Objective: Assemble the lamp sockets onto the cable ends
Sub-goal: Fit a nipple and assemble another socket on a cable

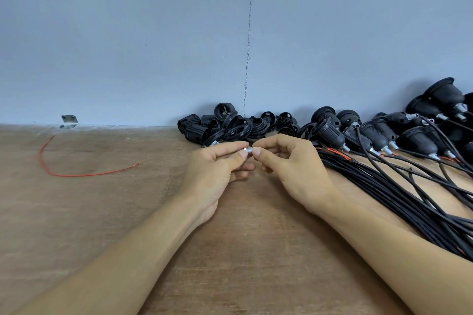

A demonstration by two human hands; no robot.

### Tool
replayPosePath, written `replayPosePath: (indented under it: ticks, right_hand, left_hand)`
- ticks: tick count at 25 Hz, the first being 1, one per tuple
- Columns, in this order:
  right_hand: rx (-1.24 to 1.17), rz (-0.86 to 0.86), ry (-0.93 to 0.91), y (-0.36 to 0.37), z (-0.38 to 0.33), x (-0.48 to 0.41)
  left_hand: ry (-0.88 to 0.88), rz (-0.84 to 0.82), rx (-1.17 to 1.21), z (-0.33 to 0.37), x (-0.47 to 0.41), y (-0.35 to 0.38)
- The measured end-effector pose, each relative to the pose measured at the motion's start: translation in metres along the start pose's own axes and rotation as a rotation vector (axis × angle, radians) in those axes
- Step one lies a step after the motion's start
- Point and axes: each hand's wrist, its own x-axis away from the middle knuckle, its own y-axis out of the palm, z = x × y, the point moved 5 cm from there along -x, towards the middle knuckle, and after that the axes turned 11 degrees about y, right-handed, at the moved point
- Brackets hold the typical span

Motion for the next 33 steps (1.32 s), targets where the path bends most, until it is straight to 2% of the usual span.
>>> replayPosePath:
  ticks: [13, 18, 21, 24, 28, 31, 33]
  right_hand:
    - [0.018, -0.009, 0.017, 0.0005, -0.0004, -0.0011]
    - [0.231, 0.051, 0.073, 0.0014, 0.0027, -0.0010]
    - [0.237, 0.108, 0.077, -0.0032, 0.0014, -0.0021]
    - [0.213, -0.003, 0.024, -0.0019, -0.0022, -0.0014]
    - [0.278, 0.014, 0.048, -0.0035, 0.0001, -0.0058]
    - [0.228, -0.076, 0.032, -0.0001, -0.0004, -0.0033]
    - [0.279, -0.063, 0.012, 0.0002, 0.0016, -0.0044]
  left_hand:
    - [0.001, -0.020, 0.001, -0.0013, -0.0005, 0.0003]
    - [0.042, -0.055, -0.050, -0.0002, 0.0012, 0.0026]
    - [0.043, -0.037, -0.048, -0.0010, 0.0004, 0.0025]
    - [0.033, -0.014, -0.036, -0.0024, -0.0006, 0.0010]
    - [0.041, -0.020, -0.048, -0.0031, -0.0002, 0.0010]
    - [0.037, -0.006, -0.042, -0.0029, -0.0007, 0.0005]
    - [0.045, -0.012, -0.055, -0.0025, -0.0005, 0.0006]
